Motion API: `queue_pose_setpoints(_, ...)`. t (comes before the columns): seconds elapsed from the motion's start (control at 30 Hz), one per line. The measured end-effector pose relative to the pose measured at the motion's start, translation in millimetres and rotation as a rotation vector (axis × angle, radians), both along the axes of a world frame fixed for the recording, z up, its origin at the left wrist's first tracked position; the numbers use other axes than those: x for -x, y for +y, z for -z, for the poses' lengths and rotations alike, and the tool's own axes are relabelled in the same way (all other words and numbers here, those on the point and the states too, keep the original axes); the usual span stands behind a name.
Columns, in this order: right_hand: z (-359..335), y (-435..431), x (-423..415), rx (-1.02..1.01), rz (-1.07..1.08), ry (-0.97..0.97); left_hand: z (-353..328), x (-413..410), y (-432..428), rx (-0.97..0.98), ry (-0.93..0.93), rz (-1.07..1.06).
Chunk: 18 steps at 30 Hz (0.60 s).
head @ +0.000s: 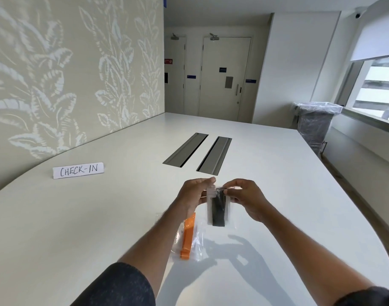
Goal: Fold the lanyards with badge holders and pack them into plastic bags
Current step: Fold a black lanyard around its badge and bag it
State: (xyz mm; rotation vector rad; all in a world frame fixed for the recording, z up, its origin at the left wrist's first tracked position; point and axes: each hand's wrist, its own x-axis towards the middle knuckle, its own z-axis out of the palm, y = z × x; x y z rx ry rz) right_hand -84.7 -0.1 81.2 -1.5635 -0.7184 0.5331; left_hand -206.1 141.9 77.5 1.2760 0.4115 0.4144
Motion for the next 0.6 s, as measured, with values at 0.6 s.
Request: queue_pose_setpoints(0.6,-15,14,29,-0.035,0.057,0.132,-1,28,24,0.002,-0.021,-0.136)
